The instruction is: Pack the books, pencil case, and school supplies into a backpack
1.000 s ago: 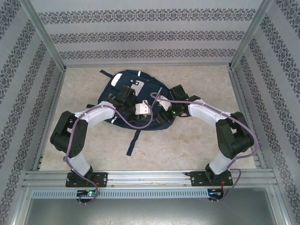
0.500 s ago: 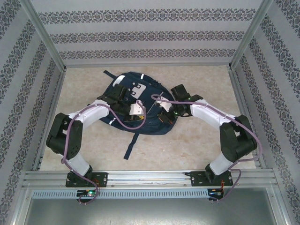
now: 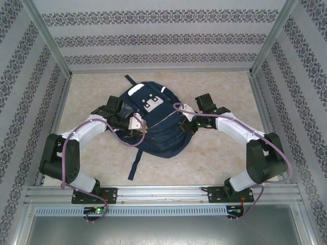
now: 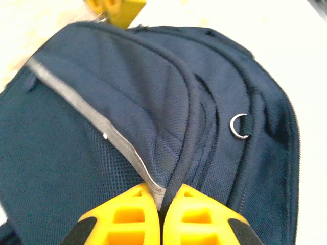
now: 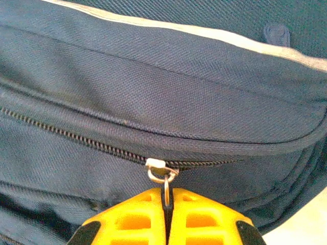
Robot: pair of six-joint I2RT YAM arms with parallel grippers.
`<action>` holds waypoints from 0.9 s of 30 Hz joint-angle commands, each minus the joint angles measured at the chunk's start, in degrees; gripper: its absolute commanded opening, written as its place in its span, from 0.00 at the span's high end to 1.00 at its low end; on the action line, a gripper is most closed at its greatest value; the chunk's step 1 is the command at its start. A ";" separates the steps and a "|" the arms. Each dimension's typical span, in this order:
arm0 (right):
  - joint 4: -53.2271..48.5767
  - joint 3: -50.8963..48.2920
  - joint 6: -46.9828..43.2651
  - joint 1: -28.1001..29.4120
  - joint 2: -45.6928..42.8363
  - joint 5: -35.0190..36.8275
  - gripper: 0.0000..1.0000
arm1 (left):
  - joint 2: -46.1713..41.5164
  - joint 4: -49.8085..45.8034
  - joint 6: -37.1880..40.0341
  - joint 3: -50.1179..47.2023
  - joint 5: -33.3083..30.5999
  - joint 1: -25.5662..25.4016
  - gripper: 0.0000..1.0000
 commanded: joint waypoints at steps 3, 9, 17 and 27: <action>-3.61 -3.43 3.22 2.34 -6.99 0.86 1.00 | -0.09 16.78 -19.92 -0.48 -19.89 9.74 0.93; 3.44 -4.42 7.78 7.65 -5.96 -3.28 1.00 | -0.85 9.88 -12.35 2.31 -0.53 10.38 0.45; 5.12 -3.28 8.81 8.26 -4.06 -5.77 1.00 | -3.12 0.29 -5.32 2.54 -4.47 -4.11 0.38; 8.89 -5.51 13.21 8.45 -5.87 -8.35 1.00 | 7.98 0.49 -9.92 11.04 -12.98 -12.91 0.38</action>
